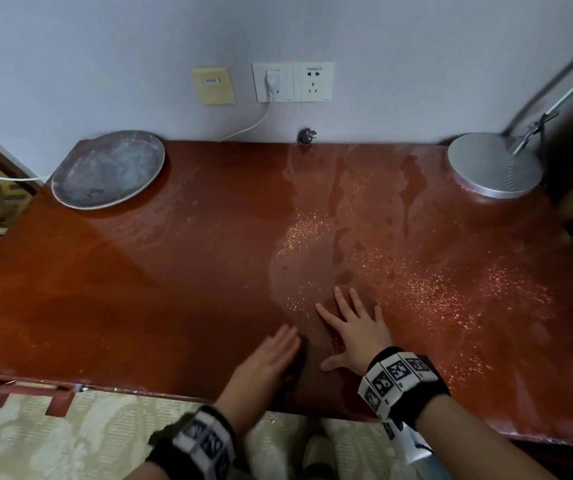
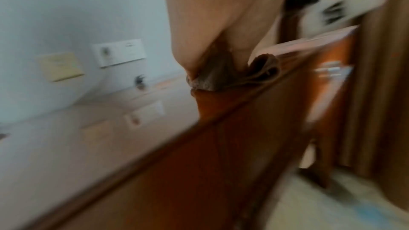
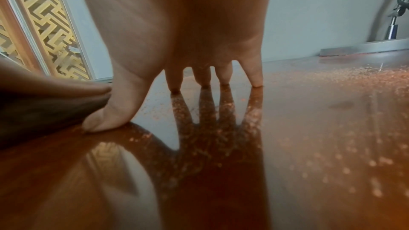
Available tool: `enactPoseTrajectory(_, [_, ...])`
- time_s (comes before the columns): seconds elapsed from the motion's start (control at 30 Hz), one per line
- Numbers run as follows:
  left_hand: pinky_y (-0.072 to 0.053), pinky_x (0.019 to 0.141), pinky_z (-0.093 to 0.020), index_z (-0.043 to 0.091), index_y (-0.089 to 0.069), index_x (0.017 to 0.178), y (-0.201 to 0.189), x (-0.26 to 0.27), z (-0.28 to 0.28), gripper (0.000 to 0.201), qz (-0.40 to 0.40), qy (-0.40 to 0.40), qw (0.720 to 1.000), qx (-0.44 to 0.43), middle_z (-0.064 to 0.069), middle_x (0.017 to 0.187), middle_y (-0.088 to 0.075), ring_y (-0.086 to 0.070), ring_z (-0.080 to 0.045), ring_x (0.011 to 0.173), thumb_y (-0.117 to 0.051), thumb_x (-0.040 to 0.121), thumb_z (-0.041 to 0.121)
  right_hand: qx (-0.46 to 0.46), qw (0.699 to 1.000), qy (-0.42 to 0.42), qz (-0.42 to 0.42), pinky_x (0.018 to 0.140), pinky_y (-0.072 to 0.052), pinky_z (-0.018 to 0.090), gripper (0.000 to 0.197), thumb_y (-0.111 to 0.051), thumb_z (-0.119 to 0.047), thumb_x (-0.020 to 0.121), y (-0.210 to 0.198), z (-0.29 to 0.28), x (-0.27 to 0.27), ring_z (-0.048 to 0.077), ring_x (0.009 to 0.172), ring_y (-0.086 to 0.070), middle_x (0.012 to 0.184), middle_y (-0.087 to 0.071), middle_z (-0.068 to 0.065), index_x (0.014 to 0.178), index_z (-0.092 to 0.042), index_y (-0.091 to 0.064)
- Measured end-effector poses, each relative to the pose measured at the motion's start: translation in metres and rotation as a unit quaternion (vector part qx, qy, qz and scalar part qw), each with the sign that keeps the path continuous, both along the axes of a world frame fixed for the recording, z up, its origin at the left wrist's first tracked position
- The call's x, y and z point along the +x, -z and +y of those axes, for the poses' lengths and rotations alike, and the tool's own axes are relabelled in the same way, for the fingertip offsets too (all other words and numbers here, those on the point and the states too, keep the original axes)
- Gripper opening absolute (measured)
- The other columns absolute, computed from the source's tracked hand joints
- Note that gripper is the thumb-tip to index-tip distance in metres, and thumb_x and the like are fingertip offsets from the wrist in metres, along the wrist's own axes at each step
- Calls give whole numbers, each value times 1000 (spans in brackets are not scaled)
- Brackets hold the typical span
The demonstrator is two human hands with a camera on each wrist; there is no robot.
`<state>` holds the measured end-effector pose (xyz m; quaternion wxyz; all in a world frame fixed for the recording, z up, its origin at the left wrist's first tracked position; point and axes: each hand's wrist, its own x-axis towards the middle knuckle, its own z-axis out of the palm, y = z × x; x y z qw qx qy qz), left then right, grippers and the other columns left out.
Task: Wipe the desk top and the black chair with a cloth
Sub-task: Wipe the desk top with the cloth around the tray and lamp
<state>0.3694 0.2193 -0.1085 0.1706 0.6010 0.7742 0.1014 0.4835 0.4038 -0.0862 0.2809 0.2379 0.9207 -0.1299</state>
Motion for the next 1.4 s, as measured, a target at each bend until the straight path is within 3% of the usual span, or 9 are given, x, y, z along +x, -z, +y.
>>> enactPoseTrajectory(0.13, [-29, 108, -24, 21, -21, 149, 0, 18, -22, 77, 7, 91, 995, -40, 4, 139, -48, -42, -11, 131, -50, 80, 34, 1, 1000, 0, -1, 114, -1, 56, 105, -60, -68, 72, -1, 0, 0, 26, 141, 24, 153, 28, -1, 146, -42, 11])
enactPoseTrajectory(0.23, [-18, 112, -20, 8, -49, 134, -5, -18, -5, 74, 35, -59, 998, -9, -6, 138, -49, -51, -22, 125, -80, 68, 19, -1, 1000, 2, 0, 113, -1, 57, 106, -61, -67, 71, -2, -1, -1, 26, 141, 24, 154, 28, -1, 146, -42, 10])
enactPoseTrajectory(0.37, [-6, 117, -25, 12, -16, 150, -21, -52, 21, 63, 8, -206, 978, -19, 1, 157, -6, -3, -16, 146, -49, 97, 20, -1, 1000, 3, 3, 113, -1, 58, 107, -61, -68, 71, -3, -1, 0, 26, 141, 24, 154, 27, -1, 146, -42, 11])
enactPoseTrajectory(0.53, [-47, 97, -33, 20, -56, 129, -7, -2, -2, 67, 50, 33, 997, -53, 4, 134, -55, -50, -11, 124, -75, 66, 28, -1, 1000, 3, -2, 113, -1, 58, 108, -61, -67, 71, -2, -1, -1, 27, 141, 24, 153, 28, 0, 146, -40, 12])
enactPoseTrajectory(0.7, [4, 116, -23, 25, -16, 150, -21, -19, 22, 61, 16, 82, 992, -91, 14, 153, -1, 9, 0, 137, -44, 96, 23, -3, 1000, -2, -6, 113, -2, 58, 109, -60, -68, 71, -2, -1, -1, 28, 141, 25, 151, 32, 1, 146, -39, 14])
enactPoseTrajectory(0.83, [3, 117, -28, 20, -4, 152, -25, -87, 54, 64, 74, -71, 988, -115, 5, 159, 3, 7, -7, 144, -42, 100, 22, -21, 1000, 11, 3, 113, 1, 58, 108, -60, -67, 72, -4, -2, 2, 26, 141, 26, 142, 37, -4, 146, -39, 15])
enactPoseTrajectory(1.0, [9, 115, -29, 11, 5, 151, -27, -83, 73, 60, 113, 10, 985, -133, -3, 158, 11, 9, -17, 146, -29, 102, 18, -26, 996, 68, 45, 115, 2, 53, 108, -64, -61, 73, -14, 25, -27, 21, 142, 22, 154, 24, -6, 143, -44, 17])
enactPoseTrajectory(1.2, [-43, 99, -24, 19, -55, 131, -7, -64, 43, 55, 94, 196, 965, -149, 4, 136, -55, -50, -9, 125, -34, 80, 25, -15, 998, 56, -22, 115, -4, 57, 109, -69, -56, 73, -14, 64, -60, 24, 141, 24, 153, 29, -5, 146, -44, 11])
enactPoseTrajectory(1.4, [2, 114, -21, 14, -14, 151, -32, -126, 83, 59, 69, 31, 993, -85, 2, 155, 4, -5, -14, 146, -39, 97, 12, -21, 998, 54, -34, 115, -5, 56, 110, -68, -57, 72, -9, 64, -58, 23, 141, 26, 146, 37, -8, 144, -44, 15])
